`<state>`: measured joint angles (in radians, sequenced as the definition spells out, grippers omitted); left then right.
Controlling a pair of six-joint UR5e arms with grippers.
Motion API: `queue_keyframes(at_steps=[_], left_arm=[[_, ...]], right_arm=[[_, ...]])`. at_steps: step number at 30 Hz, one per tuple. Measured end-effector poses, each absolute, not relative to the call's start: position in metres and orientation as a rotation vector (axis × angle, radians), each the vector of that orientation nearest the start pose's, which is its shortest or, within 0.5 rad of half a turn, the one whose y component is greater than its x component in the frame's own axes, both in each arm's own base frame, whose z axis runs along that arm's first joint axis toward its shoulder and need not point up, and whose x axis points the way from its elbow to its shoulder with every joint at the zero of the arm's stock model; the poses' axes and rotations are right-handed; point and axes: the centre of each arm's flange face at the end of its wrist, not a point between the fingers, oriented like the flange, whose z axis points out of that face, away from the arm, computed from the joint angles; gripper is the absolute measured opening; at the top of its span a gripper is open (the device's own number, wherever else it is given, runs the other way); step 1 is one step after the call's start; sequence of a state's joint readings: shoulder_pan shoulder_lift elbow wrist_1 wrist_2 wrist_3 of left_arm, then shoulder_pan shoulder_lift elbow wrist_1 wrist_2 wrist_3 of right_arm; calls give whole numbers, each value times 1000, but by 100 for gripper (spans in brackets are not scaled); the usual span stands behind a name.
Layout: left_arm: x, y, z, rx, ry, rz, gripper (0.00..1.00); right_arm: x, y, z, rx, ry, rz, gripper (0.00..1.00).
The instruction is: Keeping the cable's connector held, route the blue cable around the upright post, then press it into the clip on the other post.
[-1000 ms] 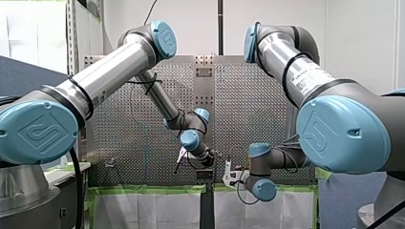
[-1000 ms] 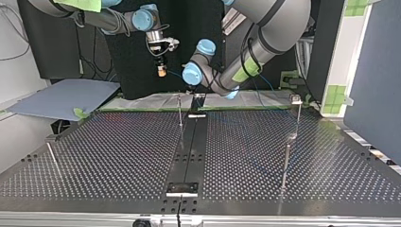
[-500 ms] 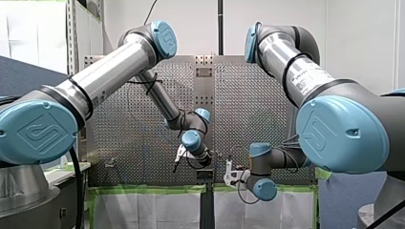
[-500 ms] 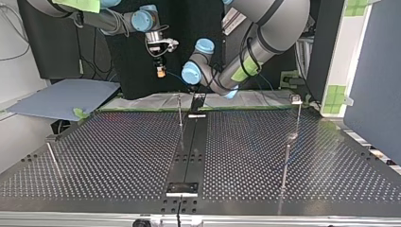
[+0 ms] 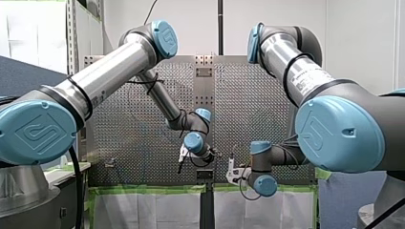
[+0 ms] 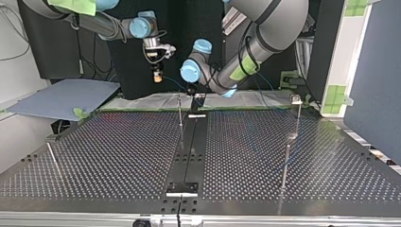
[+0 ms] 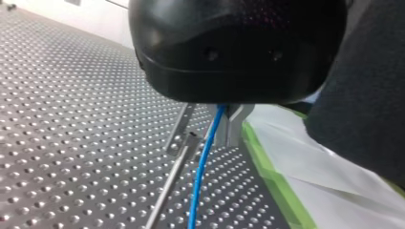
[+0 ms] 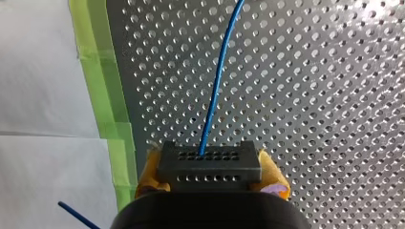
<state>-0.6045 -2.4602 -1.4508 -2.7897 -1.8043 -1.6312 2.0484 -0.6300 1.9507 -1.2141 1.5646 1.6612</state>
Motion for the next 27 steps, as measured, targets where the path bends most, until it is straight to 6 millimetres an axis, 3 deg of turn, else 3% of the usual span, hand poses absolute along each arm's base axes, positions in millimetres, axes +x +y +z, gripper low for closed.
queue_keyframes(at_steps=[10, 27], left_arm=[[488, -464, 0, 336, 1918, -229, 2], [507, -460, 2, 270, 1852, -300, 2]], right_arm=[[361, -427, -72, 1605, -1089, 1540, 0], [363, -460, -61, 1552, -1071, 1557, 0]])
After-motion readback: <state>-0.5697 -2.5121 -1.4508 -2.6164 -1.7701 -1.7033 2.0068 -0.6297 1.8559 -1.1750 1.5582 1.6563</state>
